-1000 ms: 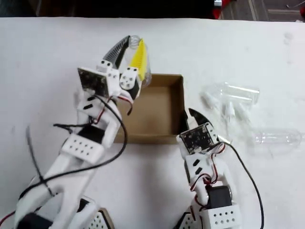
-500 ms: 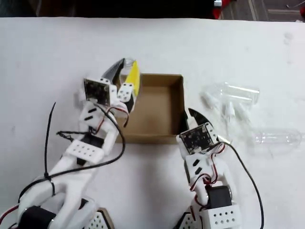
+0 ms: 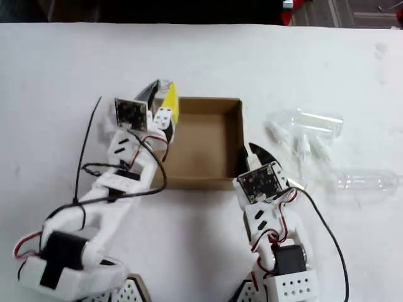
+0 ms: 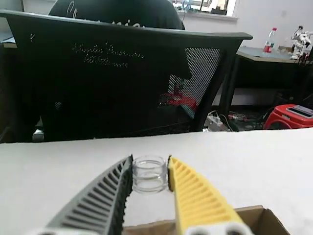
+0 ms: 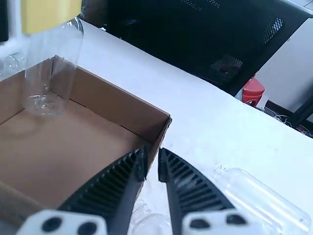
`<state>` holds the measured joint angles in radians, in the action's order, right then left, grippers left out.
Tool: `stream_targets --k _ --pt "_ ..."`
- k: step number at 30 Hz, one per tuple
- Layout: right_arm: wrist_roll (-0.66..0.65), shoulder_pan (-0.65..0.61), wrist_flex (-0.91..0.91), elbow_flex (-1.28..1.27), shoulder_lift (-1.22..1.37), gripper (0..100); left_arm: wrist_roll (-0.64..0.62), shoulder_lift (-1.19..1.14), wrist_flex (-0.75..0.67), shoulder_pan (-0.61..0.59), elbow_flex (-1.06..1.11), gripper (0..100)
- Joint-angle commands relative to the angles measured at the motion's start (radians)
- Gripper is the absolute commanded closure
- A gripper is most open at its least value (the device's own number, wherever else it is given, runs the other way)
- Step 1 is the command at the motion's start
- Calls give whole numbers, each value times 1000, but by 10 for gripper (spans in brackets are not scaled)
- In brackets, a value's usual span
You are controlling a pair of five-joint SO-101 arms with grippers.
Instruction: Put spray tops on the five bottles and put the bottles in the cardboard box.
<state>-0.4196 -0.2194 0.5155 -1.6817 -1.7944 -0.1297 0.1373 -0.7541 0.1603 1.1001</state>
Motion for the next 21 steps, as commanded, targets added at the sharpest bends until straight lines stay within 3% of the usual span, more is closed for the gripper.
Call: stream_targets --k 1,11,15,21 --pt "-9 10 -27 -9 -4 974 -9 -74 -163 -7 -37 980" --pt "-11 10 -27 -9 -4 974 -9 -286 -192 -16 -158 980" --pt "-11 10 -28 -9 -4 974 -9 -300 -272 -16 -152 980" --pt "-11 10 -28 -9 -4 974 54 -302 -284 -16 -152 980"
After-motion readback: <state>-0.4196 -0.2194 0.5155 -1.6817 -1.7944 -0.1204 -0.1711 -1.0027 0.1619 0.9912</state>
